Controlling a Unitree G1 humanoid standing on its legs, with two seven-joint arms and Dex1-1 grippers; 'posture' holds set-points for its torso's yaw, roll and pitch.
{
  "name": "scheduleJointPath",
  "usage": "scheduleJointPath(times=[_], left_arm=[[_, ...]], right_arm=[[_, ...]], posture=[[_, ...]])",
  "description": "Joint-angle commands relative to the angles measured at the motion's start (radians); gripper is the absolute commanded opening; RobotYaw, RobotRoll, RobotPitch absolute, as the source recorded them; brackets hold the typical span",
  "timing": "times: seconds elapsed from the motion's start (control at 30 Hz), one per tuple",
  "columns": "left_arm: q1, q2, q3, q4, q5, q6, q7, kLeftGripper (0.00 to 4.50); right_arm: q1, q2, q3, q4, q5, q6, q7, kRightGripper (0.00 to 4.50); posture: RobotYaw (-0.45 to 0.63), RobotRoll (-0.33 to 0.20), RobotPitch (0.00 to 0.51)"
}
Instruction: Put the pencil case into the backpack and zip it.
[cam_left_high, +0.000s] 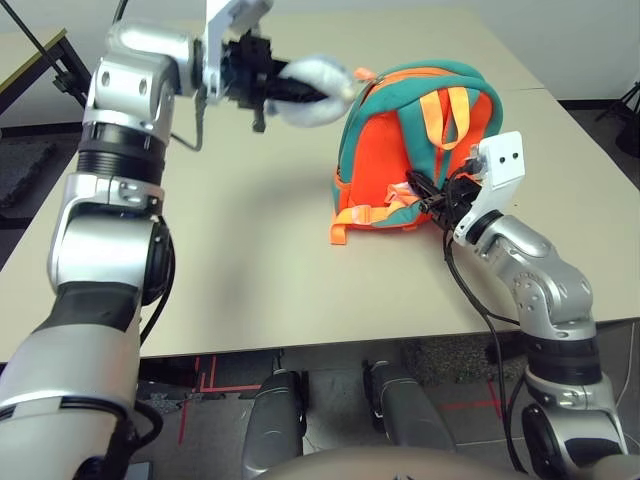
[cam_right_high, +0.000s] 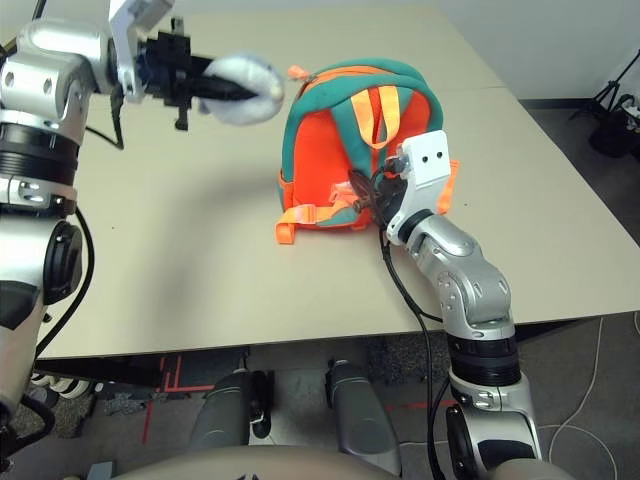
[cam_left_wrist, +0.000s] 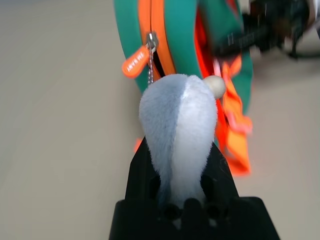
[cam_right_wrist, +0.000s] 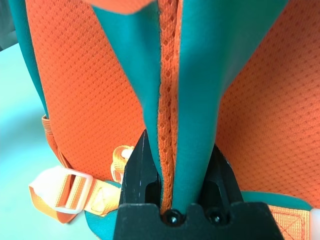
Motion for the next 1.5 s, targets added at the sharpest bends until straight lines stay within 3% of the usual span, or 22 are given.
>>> scheduleJointPath(times=[0.03, 0.3, 0.6, 0.8, 0.9, 0.97, 1.0, 1.03, 1.17, 1.3, 1.5], left_arm=[[0.057, 0.006, -0.024, 0.052, 0.035, 0.000, 0.009, 0.39], [0.134, -0.061, -0.054, 0.177, 0.064, -0.011, 0.027, 0.39], [0.137, -0.178, -0.085, 0.353, 0.119, -0.087, 0.067, 0.37], [0.096, -0.211, 0.000, 0.374, 0.074, -0.111, 0.141, 0.36], [0.087, -0.200, 0.048, 0.332, 0.033, -0.062, 0.120, 1.40], [0.094, -0.187, 0.057, 0.294, 0.021, -0.020, 0.093, 2.27], [0.102, -0.181, 0.060, 0.268, 0.015, 0.001, 0.082, 2.58], [0.112, -0.172, 0.066, 0.232, 0.005, 0.026, 0.071, 3.10], [0.158, -0.135, 0.079, 0.089, -0.024, 0.114, 0.061, 4.50], [0.198, -0.113, 0.083, -0.021, -0.047, 0.179, 0.075, 4.50], [0.241, -0.085, 0.092, -0.133, -0.081, 0.248, 0.090, 4.50]], right_arm=[[0.007, 0.002, 0.017, 0.035, -0.008, 0.017, 0.003, 0.57], [-0.006, -0.006, 0.017, 0.044, -0.009, 0.018, 0.008, 0.57], [-0.016, -0.006, 0.023, 0.049, -0.012, 0.017, 0.008, 0.57], [-0.024, -0.012, 0.016, 0.035, -0.007, 0.029, 0.008, 0.57], [-0.027, -0.021, 0.012, 0.025, 0.001, 0.042, 0.015, 0.57], [-0.030, -0.028, 0.008, 0.020, 0.008, 0.051, 0.019, 1.19], [-0.033, -0.030, 0.002, 0.017, 0.016, 0.059, 0.021, 1.19], [-0.040, -0.030, -0.009, 0.013, 0.035, 0.072, 0.027, 1.74], [-0.071, -0.049, -0.051, -0.010, 0.125, 0.154, 0.069, 3.09], [-0.100, -0.089, -0.086, -0.023, 0.199, 0.237, 0.096, 4.48], [-0.138, -0.222, -0.160, -0.044, 0.321, 0.385, 0.154, 4.48]], posture=[[-0.16, 0.000, 0.127], [-0.17, 0.000, 0.125], [-0.18, 0.000, 0.119], [-0.18, 0.000, 0.117], [-0.19, 0.000, 0.114], [-0.19, 0.000, 0.113], [-0.18, 0.000, 0.112], [-0.18, 0.000, 0.112], [-0.17, 0.000, 0.112], [-0.17, 0.000, 0.112], [-0.17, 0.000, 0.109]])
